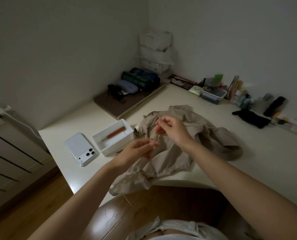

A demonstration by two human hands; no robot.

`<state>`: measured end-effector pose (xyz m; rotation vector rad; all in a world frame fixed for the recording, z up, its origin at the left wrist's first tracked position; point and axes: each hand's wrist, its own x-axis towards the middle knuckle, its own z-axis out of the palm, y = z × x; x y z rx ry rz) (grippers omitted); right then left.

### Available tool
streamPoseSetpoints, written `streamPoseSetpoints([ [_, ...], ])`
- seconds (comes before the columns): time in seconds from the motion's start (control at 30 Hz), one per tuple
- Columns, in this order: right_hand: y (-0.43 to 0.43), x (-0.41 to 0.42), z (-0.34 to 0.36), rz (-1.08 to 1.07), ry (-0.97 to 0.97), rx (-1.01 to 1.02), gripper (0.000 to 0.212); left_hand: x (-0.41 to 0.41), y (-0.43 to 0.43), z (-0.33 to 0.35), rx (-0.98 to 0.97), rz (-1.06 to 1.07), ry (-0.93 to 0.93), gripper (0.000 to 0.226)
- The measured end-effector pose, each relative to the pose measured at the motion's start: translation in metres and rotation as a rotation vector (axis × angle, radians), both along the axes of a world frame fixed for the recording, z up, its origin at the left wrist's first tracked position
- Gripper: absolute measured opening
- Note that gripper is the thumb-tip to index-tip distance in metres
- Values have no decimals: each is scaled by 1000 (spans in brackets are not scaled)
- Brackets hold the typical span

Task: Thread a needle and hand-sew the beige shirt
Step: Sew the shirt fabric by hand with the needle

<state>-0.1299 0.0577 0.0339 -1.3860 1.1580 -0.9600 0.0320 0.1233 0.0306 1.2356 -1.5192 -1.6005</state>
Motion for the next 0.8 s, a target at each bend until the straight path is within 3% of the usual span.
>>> streamPoseSetpoints([
  [0.33,8,-32,-46,-102,454,100,26,2,-4,32,-179,214,221,29],
  [0.5,11,-29,-24,-137,263,88,25,1,-5,34,-187,158,16,30],
  [0.67,22,-12,7,208,104,171,38,-2,-5,31,-195,131,-171,31],
  [0.8,30,-8,11,376,136,196,37,-3,-5,28,-200,155,-232,29],
])
